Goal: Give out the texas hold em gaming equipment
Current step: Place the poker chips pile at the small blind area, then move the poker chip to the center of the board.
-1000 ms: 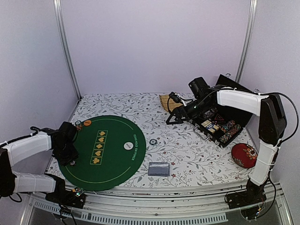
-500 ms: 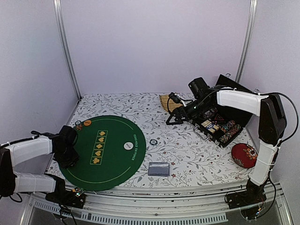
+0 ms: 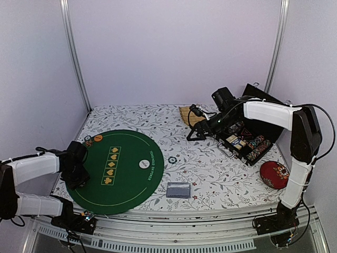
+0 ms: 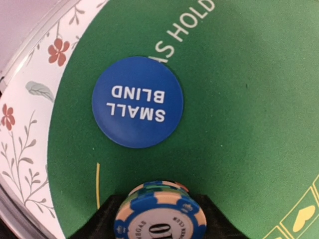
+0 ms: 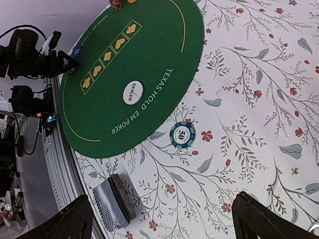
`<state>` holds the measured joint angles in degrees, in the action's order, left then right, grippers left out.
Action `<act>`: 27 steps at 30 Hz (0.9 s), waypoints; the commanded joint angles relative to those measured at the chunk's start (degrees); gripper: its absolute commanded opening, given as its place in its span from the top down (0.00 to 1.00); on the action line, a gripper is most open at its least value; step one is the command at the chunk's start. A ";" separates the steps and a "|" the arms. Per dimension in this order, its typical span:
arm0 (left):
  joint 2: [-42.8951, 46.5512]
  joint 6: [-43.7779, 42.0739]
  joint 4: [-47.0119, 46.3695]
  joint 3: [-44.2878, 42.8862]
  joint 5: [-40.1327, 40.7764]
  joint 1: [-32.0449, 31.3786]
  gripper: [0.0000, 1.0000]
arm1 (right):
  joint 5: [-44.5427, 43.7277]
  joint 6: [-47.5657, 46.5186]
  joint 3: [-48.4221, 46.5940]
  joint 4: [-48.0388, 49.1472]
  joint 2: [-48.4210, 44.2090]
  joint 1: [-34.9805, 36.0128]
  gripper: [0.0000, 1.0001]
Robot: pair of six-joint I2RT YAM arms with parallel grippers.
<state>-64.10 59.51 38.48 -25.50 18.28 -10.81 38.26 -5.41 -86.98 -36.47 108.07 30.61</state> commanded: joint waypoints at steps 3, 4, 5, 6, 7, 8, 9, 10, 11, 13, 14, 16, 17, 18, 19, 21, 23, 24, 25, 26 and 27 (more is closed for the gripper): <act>-0.05 -0.22 -0.31 0.80 -1.14 0.58 0.39 | -0.48 -0.83 -0.73 -1.20 -0.43 -0.02 0.01; 0.08 -0.19 -0.27 0.73 -1.02 0.61 0.36 | -1.09 -0.90 -0.73 -1.13 -0.40 0.00 0.01; 0.23 -0.25 -0.25 0.65 -0.98 0.57 0.33 | -1.49 -0.85 -0.67 -1.03 -0.45 -0.02 0.01; 0.35 -0.35 -0.04 0.44 -0.93 0.61 0.28 | -2.08 -0.74 -0.51 -0.63 -0.51 -0.01 0.01; 0.56 -0.42 0.13 0.14 -0.78 0.61 0.27 | -3.02 -0.55 -0.23 -0.18 -0.69 0.02 0.01; 0.79 -0.67 0.33 -0.37 -0.56 0.61 0.25 | -4.38 -0.21 0.32 0.70 -0.90 0.10 0.01; 1.02 -1.08 0.62 -0.96 -0.28 0.61 0.23 | -5.99 -0.02 0.89 1.51 -1.12 0.47 0.01; 1.26 -1.43 1.05 -1.68 0.00 0.59 0.21 | -7.38 -0.14 1.23 1.86 -1.13 1.05 0.01; 1.45 -1.83 1.60 -2.50 0.37 0.61 0.19 | -8.89 -0.68 1.29 1.96 -1.14 1.92 0.01; 1.81 -2.27 2.95 -4.12 1.13 0.59 0.16 | -13.15 -2.52 1.33 2.48 -1.19 4.37 0.01; 2.13 -2.33 3.78 -5.14 1.62 0.60 0.14 | -15.80 -3.28 1.51 3.37 -1.09 5.97 0.01; 2.85 -2.25 5.45 -6.67 2.71 0.60 0.12 | -18.80 -5.31 1.12 3.85 0.07 8.72 0.01; 3.36 -2.22 5.96 -7.40 3.06 0.61 0.12 | -19.90 -6.17 0.62 3.89 1.28 10.03 0.01; 3.91 -2.33 6.11 -8.12 3.29 0.59 0.11 | -20.84 -6.32 -0.08 3.82 2.50 10.72 0.00; 4.55 -2.64 6.16 -8.87 3.45 0.52 0.11 | -21.91 -5.96 -0.90 3.78 3.85 11.37 0.01; 5.72 -3.53 6.10 -10.54 4.03 0.46 0.11 | -24.31 -5.23 -2.76 3.54 7.05 12.78 0.04; 6.51 -5.31 5.00 -12.17 4.33 0.43 0.11 | -25.12 -4.98 -6.21 1.83 11.15 14.06 0.08; 6.63 -6.57 4.31 -12.94 4.26 0.35 0.11 | -25.12 -4.83 -8.00 1.05 13.21 14.40 0.12; 6.58 -7.81 3.55 -13.71 4.10 0.31 0.11 | -24.93 -4.47 -9.70 0.32 15.11 14.51 0.16; 6.39 -8.75 3.14 -14.63 4.11 0.07 0.11 | -24.95 -3.68 -11.13 -0.23 16.82 14.58 0.20; 6.09 -9.70 2.88 -15.54 4.31 -0.14 0.11 | -25.28 -3.28 -12.41 -0.67 18.15 14.58 0.21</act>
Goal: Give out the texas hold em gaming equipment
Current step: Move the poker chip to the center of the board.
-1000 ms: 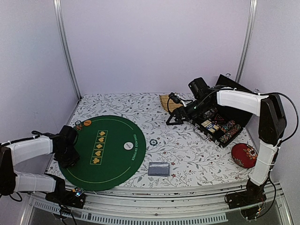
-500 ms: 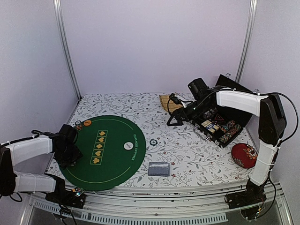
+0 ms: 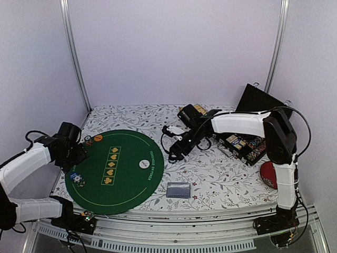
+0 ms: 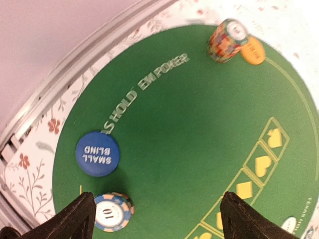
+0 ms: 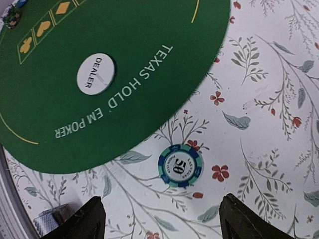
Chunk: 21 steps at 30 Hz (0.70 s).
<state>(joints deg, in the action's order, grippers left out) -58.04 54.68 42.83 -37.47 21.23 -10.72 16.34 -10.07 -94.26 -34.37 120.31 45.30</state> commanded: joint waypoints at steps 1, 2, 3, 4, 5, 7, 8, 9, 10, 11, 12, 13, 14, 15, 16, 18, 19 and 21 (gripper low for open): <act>-0.35 -5.89 -1.89 -4.32 1.62 -0.60 0.11 | -3.85 1.73 -6.07 -2.84 7.20 -0.01 0.22; -0.74 -7.13 -2.48 -4.95 1.69 -1.00 0.11 | -4.69 1.99 -6.83 -2.82 8.17 0.03 0.22; -1.04 -8.16 -3.13 -5.44 1.78 -1.35 0.11 | -5.57 2.09 -7.55 -2.88 8.98 0.12 0.22; -1.43 -8.93 -3.75 -5.76 1.78 -1.67 0.11 | -6.38 2.15 -8.02 -2.77 9.75 0.32 0.23; -1.76 -9.56 -4.65 -5.84 1.67 -1.96 0.11 | -7.34 2.15 -8.38 -2.52 10.40 0.52 0.24; -2.47 -10.60 -6.00 -5.73 1.28 -2.36 0.11 | -8.29 1.94 -9.01 -2.43 11.90 1.07 0.25; -2.77 -10.90 -6.46 -5.57 1.19 -2.39 0.11 | -8.68 1.77 -9.28 -2.44 12.48 1.42 0.25; -3.11 -11.17 -6.91 -5.33 0.99 -2.53 0.11 | -9.40 1.60 -9.54 -2.53 13.08 1.94 0.27; -3.31 -11.58 -7.26 -5.14 0.92 -2.57 0.11 | -9.96 1.42 -9.69 -2.65 13.56 2.42 0.29; -3.53 -11.96 -7.64 -5.01 0.92 -2.63 0.11 | -10.83 1.16 -9.67 -2.49 13.70 2.94 0.32; -3.69 -12.30 -7.86 -4.94 0.91 -2.68 0.11 | -11.63 0.98 -9.70 -2.50 14.82 3.28 0.34; -3.80 -12.66 -8.18 -4.82 0.98 -2.70 0.11 | -12.44 0.72 -9.82 -2.64 16.01 3.68 0.35; -3.87 -12.93 -8.46 -4.73 1.08 -2.68 0.11 | -13.34 0.53 -10.07 -2.85 16.62 3.93 0.36; -3.84 -13.23 -8.77 -4.62 1.15 -2.70 0.11 | -14.22 0.36 -10.42 -3.32 17.08 4.24 0.38; -3.76 -13.54 -9.02 -4.50 1.21 -2.72 0.11 | -14.96 0.07 -10.75 -4.06 17.55 4.39 0.38; -3.75 -14.15 -9.31 -4.45 1.41 -2.73 0.11 | -16.82 -0.12 -10.76 -5.03 17.74 4.77 0.38; -3.75 -14.42 -9.48 -4.33 1.63 -2.68 0.11 | -17.46 -0.25 -10.40 -5.10 17.51 4.93 0.39; -3.75 -14.74 -9.79 -4.07 1.78 -2.71 0.11 | -19.23 -0.67 -8.84 -4.42 16.97 5.42 0.41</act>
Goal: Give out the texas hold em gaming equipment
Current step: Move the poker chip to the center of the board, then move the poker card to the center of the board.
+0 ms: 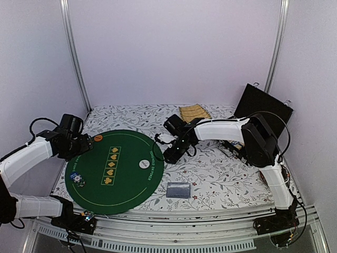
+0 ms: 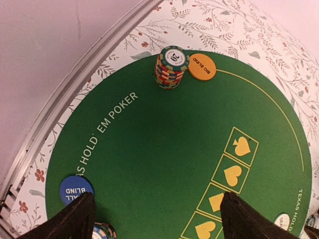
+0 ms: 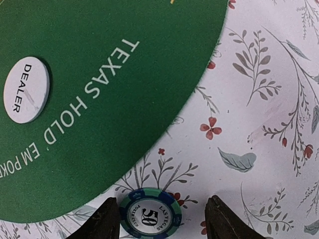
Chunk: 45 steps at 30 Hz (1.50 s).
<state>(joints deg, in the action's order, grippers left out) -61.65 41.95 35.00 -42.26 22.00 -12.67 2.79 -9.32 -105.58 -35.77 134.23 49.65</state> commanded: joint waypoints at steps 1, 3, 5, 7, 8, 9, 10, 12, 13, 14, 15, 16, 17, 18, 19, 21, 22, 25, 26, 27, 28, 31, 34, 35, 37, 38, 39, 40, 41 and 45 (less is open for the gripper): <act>-0.22 -2.17 -2.10 0.83 1.03 -0.78 0.11 | -6.63 -1.86 3.35 -2.61 2.90 1.35 0.44; -0.30 -2.23 -2.30 0.86 0.96 -0.72 0.11 | -9.01 -2.79 4.74 -2.64 2.80 1.51 0.49; -0.40 -2.44 -2.60 0.90 0.86 -0.77 0.11 | -12.40 -2.82 5.86 -3.10 2.82 1.58 0.52; -0.53 -2.62 -2.82 1.03 0.77 -0.77 0.11 | -15.23 -2.81 7.17 -3.33 2.73 1.58 0.54; -0.60 -2.79 -2.91 1.04 0.72 -0.74 0.11 | -16.42 -2.81 7.90 -3.37 2.54 1.32 0.55; -0.72 -2.86 -2.92 1.06 0.68 -0.70 0.11 | -17.38 -2.72 8.72 -3.30 2.28 0.96 0.57; -0.82 -2.92 -3.00 1.04 0.60 -0.77 0.10 | -17.68 -2.48 9.48 -3.34 1.89 0.37 0.58; -0.97 -3.14 -3.01 1.04 0.51 -0.76 0.10 | -17.06 -0.76 11.14 -3.40 1.03 -1.38 0.61; -0.94 -3.23 -3.01 1.04 0.50 -0.76 0.11 | -16.36 -0.10 12.08 -3.38 -0.17 -2.41 0.62; -0.91 -3.34 -3.01 0.97 0.50 -0.78 0.10 | -15.94 0.83 13.27 -3.14 -2.19 -3.36 0.63; -0.86 -3.39 -3.01 0.95 0.52 -0.78 0.10 | -15.44 1.46 15.24 -2.71 -3.28 -4.35 0.63; -0.78 -3.57 -3.01 0.91 0.65 -0.78 0.10 | -14.81 2.37 16.82 -2.12 -4.54 -5.31 0.63; -0.81 -3.74 -3.09 0.87 0.67 -0.78 0.10 | -14.17 3.02 18.36 -1.54 -5.59 -6.37 0.63; -0.69 -3.92 -3.22 0.80 0.63 -0.78 0.10 | -13.57 3.53 19.89 -1.11 -6.70 -7.33 0.63; -0.67 -4.10 -3.27 0.71 0.59 -0.78 0.10 | -13.09 4.36 21.41 -0.88 -7.55 -8.42 0.63; -0.56 -4.53 -3.68 0.46 0.30 -0.72 0.10 | -12.74 5.48 24.56 -0.32 -9.29 -10.61 0.63; -0.42 -4.92 -4.02 0.39 -0.05 -0.78 0.10 | -12.72 6.09 25.98 -0.09 -9.93 -11.75 0.63; 0.14 -8.16 -6.82 0.01 -2.57 -1.63 0.12 | -11.96 7.12 29.19 0.56 -12.13 -15.09 0.63; 0.39 -10.04 -8.61 -0.15 -3.52 -2.54 0.13 | -11.85 7.36 29.78 0.53 -12.94 -15.86 0.63; 0.57 -12.11 -10.39 -0.47 -4.39 -4.14 0.13 | -11.84 7.38 30.11 0.59 -13.67 -16.36 0.61; 0.64 -14.56 -12.55 -0.88 -4.45 -6.20 0.14 | -11.84 7.32 30.16 0.53 -14.60 -16.42 0.57; -0.37 -23.11 -18.23 -2.68 -5.24 -15.33 0.14 | -10.96 6.63 29.42 0.37 -18.03 -16.50 0.43; -2.96 -31.46 -21.12 -5.28 -10.09 -21.87 0.14 | -8.04 6.38 28.69 0.92 -22.59 -16.64 0.25; -3.90 -34.38 -21.47 -6.17 -12.09 -23.96 0.14 | -6.67 6.15 28.74 1.39 -24.37 -16.70 0.13; -6.13 -40.22 -21.61 -7.61 -15.50 -28.62 0.14 | -3.17 5.99 29.41 2.85 -28.43 -16.69 0.01; -7.25 -43.03 -21.62 -8.18 -17.01 -30.98 0.13 | -0.70 5.85 30.02 3.99 -30.54 -16.69 0.01; -8.55 -45.50 -21.64 -8.72 -18.40 -33.64 0.13 | 2.12 5.75 30.88 5.37 -33.04 -16.65 0.01; -9.82 -47.95 -21.61 -9.24 -19.66 -36.00 0.12 | 5.22 5.60 31.86 6.91 -35.25 -16.68 0.01; -11.34 -49.82 -21.56 -9.77 -20.93 -38.16 0.10 | 7.98 5.48 32.93 8.57 -37.68 -16.69 0.01; -17.37 -56.69 -21.53 -11.82 -25.53 -44.76 0.02 | 17.91 5.56 37.83 15.60 -45.44 -16.89 0.01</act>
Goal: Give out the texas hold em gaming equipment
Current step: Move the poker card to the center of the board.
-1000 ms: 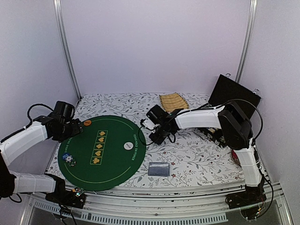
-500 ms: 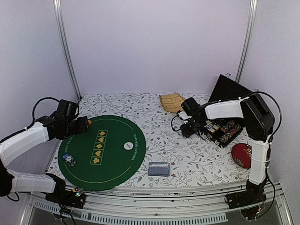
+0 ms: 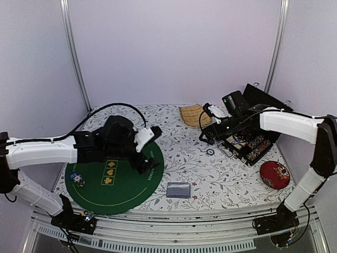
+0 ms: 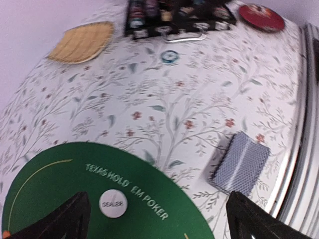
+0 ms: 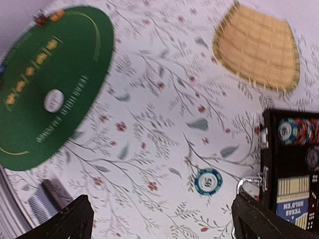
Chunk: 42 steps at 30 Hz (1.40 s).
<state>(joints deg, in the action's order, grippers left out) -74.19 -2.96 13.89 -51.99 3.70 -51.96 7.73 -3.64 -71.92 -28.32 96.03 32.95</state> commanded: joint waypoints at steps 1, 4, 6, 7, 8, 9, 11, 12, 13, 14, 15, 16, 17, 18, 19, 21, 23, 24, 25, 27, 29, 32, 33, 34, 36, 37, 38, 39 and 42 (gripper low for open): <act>-6.56 -13.47 -0.14 -2.85 -7.86 -6.90 0.02 | 15.94 0.68 5.87 10.56 -9.12 -0.58 0.01; -11.90 -17.35 0.87 -4.34 -9.67 -9.88 0.02 | 25.46 3.16 11.49 19.70 -13.72 -1.03 0.01; -14.73 -19.23 0.61 -4.89 -11.57 -10.50 0.02 | 29.40 6.72 14.81 23.03 -15.74 -1.00 0.01; -16.23 -19.99 0.43 -5.22 -12.42 -10.70 0.02 | 30.68 6.98 16.08 23.62 -16.53 -1.04 0.01; -17.68 -20.43 0.23 -5.72 -12.78 -10.89 0.02 | 31.47 6.52 17.72 23.87 -17.44 -1.04 0.01; -19.16 -20.45 0.31 -6.36 -12.88 -10.97 0.02 | 32.34 5.83 19.10 24.09 -18.36 -0.99 0.01; -21.10 -20.07 0.16 -7.09 -13.19 -11.13 0.02 | 33.03 2.36 22.85 25.43 -20.78 -0.85 0.01; -21.58 -19.92 -0.47 -6.78 -13.25 -11.12 0.02 | 33.05 -0.83 24.95 26.57 -22.24 -0.67 0.01; -21.64 -19.66 -1.39 -6.03 -13.14 -11.12 0.02 | 32.93 -3.70 27.53 27.98 -23.75 -0.11 0.01; -21.38 -19.28 -2.41 -5.19 -12.97 -11.14 0.02 | 32.26 -6.17 30.03 29.27 -25.11 0.88 0.01; -20.97 -18.59 -3.47 -4.28 -12.86 -11.10 0.02 | 30.30 -10.91 32.10 30.30 -26.13 2.39 0.01; -20.34 -17.88 -4.32 -3.04 -12.70 -11.06 0.02 | 27.50 -13.82 33.99 31.05 -26.65 4.71 0.01; -19.56 -17.19 -4.98 -1.99 -12.42 -11.05 0.02 | 24.91 -17.78 35.29 31.14 -26.23 7.19 0.01; -18.84 -16.45 -5.56 -0.87 -11.96 -11.00 0.02 | 22.39 -22.47 35.81 30.53 -24.98 10.18 0.01; -18.06 -15.76 -5.96 0.09 -11.36 -11.05 0.02 | 20.55 -24.95 35.74 29.51 -23.13 12.92 0.01; -16.46 -13.74 -6.52 2.18 -10.04 -10.98 0.02 | 18.04 -28.01 35.04 28.91 -18.74 16.47 0.01; -14.49 -11.41 -7.86 4.54 -9.39 -10.70 0.02 | 15.45 -29.04 34.29 29.48 -14.40 19.30 0.01; -13.32 -10.02 -9.19 5.82 -9.42 -10.23 0.03 | 13.95 -29.47 33.96 30.25 -12.58 20.38 0.01; -11.88 -8.35 -10.95 7.39 -9.45 -9.85 0.04 | 12.51 -30.01 33.64 31.30 -10.34 21.26 0.01; -10.16 -2.16 -14.88 10.02 -8.66 -8.63 0.10 | 10.20 -30.62 33.03 33.10 -7.53 22.35 0.01; -8.98 3.24 -17.21 11.75 -8.77 -7.08 0.18 | 8.21 -31.88 32.14 34.59 -4.93 23.17 0.01; -6.70 10.89 -22.11 16.09 -8.70 -5.12 0.27 | 8.00 -32.39 30.92 36.01 -1.66 23.37 0.01; -6.09 12.34 -23.63 17.40 -9.92 -4.65 0.28 | 8.06 -32.44 30.58 36.11 -0.78 23.44 0.01; -5.68 13.39 -24.67 18.43 -10.47 -4.48 0.29 | 7.83 -32.35 30.20 36.33 -0.09 23.40 0.01; -5.40 14.87 -25.13 19.50 -10.69 -4.49 0.30 | 7.32 -31.91 29.75 36.65 1.13 23.47 0.01; -5.54 15.50 -25.06 19.80 -10.76 -4.46 0.30 | 7.42 -31.80 29.56 36.67 1.62 23.52 0.01; -5.65 15.93 -25.10 20.06 -11.05 -4.43 0.31 | 7.61 -31.85 29.39 36.67 2.19 23.53 0.01; -5.78 16.12 -25.18 20.29 -11.30 -4.40 0.31 | 7.65 -31.91 29.18 36.62 2.83 23.72 0.01; -6.01 15.82 -24.90 20.40 -11.68 -4.12 0.32 | 7.97 -32.62 28.21 35.25 4.94 25.09 0.02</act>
<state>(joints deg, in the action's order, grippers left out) -80.36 10.15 -8.25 -32.18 -6.76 -56.82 16.25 -34.96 -41.98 7.20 98.21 56.27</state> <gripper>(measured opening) 0.683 0.994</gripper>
